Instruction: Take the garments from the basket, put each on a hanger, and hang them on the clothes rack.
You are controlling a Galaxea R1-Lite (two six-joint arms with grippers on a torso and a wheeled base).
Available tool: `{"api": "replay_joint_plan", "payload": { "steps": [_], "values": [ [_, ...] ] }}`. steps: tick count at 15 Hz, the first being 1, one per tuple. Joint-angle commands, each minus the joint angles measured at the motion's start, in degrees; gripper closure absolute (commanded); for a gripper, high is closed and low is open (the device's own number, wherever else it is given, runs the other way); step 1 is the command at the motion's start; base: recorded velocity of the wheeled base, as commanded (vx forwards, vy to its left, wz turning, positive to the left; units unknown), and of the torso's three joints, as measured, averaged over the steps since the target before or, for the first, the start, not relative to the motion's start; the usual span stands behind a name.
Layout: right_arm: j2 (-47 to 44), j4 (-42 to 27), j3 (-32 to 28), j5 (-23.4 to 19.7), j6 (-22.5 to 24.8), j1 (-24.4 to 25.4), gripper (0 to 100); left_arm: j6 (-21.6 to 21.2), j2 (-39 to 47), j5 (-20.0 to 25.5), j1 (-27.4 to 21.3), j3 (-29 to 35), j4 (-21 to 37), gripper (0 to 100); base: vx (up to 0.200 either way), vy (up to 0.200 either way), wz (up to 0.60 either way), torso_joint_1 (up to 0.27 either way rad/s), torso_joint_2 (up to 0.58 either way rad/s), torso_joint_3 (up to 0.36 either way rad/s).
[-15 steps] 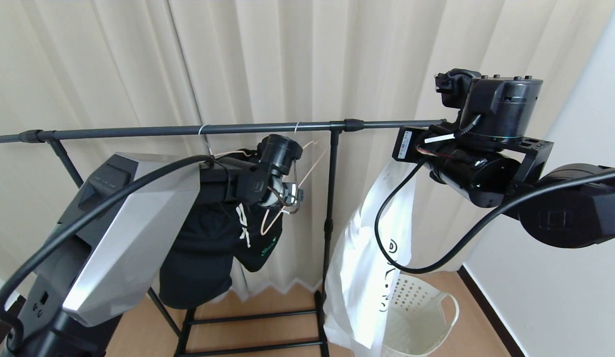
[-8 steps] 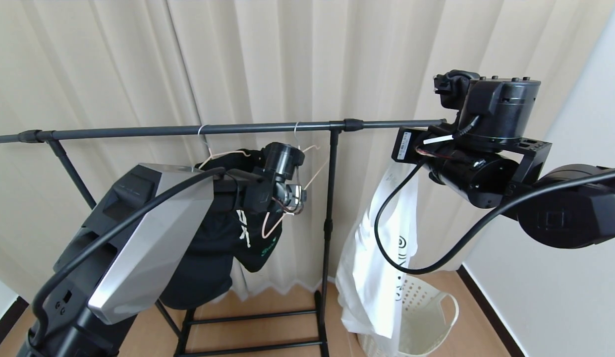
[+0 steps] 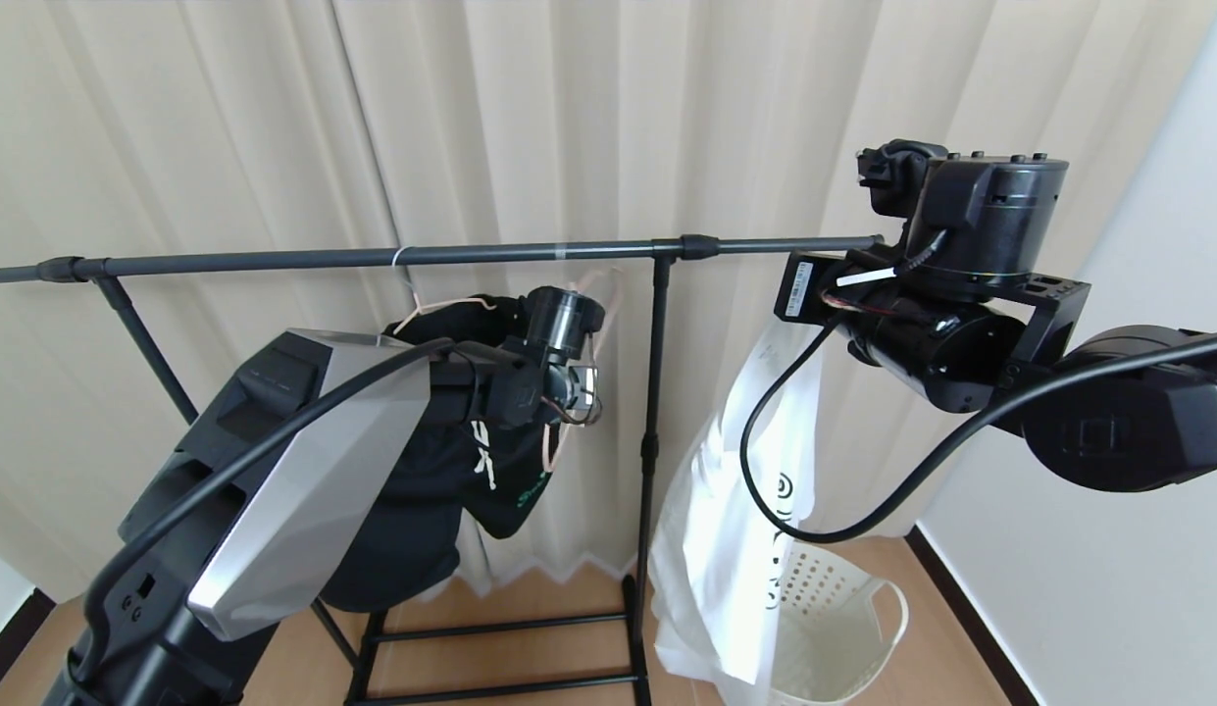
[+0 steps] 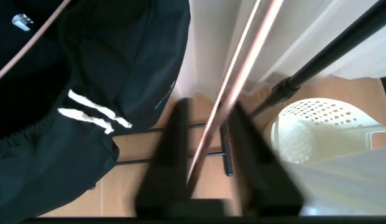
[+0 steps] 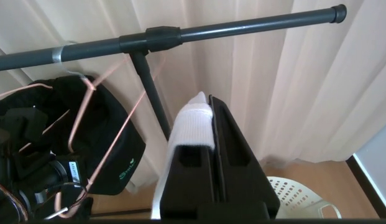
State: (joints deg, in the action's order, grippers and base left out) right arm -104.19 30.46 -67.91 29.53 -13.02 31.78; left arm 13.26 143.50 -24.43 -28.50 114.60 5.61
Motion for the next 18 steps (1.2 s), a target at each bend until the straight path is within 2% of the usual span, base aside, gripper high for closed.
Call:
{"api": "replay_joint_plan", "payload": {
  "steps": [1,7,12,15,18],
  "values": [
    [0.0,0.0,0.0,0.0,0.0,0.0,100,0.1,-0.4,0.0,0.1,0.0,-0.1,100,0.000,0.000,0.00,0.000,0.00,0.000],
    [0.1,0.0,0.0,0.0,0.0,0.0,100,0.1,-0.8,-1.4,-0.3,0.0,-2.0,100,0.000,0.000,0.00,0.000,0.00,0.000],
    [0.2,0.0,0.0,-0.1,0.0,0.0,100,0.0,-4.8,-1.5,-1.9,0.0,-1.7,100,0.000,0.000,0.00,0.000,0.00,0.000],
    [0.3,0.0,0.0,0.0,0.0,0.0,100,-0.2,-8.7,-1.4,-3.1,-4.9,-1.8,100,0.000,0.000,0.00,0.000,0.00,0.000],
    [0.3,0.0,0.0,0.0,0.0,0.0,100,0.0,-14.3,-1.3,-4.5,-13.4,-2.2,100,0.000,0.000,0.00,0.000,0.00,0.000]
  ]
}}
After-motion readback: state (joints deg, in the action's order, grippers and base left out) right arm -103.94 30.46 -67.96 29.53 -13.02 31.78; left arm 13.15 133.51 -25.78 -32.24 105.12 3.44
